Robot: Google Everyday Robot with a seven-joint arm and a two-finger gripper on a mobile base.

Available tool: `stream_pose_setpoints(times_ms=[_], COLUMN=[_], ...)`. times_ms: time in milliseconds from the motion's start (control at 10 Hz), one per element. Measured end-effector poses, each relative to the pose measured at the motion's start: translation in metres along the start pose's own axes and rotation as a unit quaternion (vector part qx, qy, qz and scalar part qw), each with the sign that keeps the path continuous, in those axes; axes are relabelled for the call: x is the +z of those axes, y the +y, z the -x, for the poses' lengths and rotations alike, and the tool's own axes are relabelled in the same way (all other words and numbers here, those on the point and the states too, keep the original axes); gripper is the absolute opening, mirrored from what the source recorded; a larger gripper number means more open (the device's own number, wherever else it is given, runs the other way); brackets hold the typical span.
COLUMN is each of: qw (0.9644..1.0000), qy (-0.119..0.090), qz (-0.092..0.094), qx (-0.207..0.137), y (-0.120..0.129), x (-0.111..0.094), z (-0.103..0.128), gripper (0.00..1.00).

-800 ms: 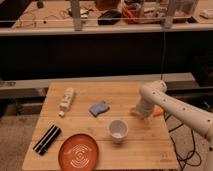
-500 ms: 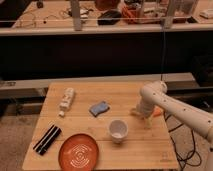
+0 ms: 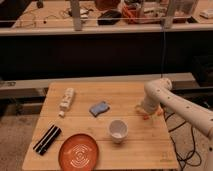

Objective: Drag the pepper across the table

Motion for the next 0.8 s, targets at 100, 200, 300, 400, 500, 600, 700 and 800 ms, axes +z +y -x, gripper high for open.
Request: stream_pose_setpoints(times_ms=[100,200,300,400,500,600,700,800], qw=[1.0000,0.9999,0.9999,0.9999,0.9999,0.9998,0.9998,0.9997], qy=[-0.001,-0.002,-0.003,-0.004,-0.004,-0.004,-0.003,0.000], qz=[0.000,-0.001,-0.001,-0.002,-0.003,-0.003,-0.004,-0.003], qx=[0.007,0.011,0.013,0.014,0.016,0.018,0.021,0.022], y=[-0.001,-0.001,0.001,0.002,0.002,0.004,0.006,0.007], x=[-0.001,-0.001,-0.001,-0.001,-0.001,0.000,0.000,0.000], z=[-0.006,-0.007,-0.009,-0.010,-0.011,-0.013,-0.016,-0.019], gripper=[0.80,0.80,0.80,0.80,0.80,0.80,0.80,0.80])
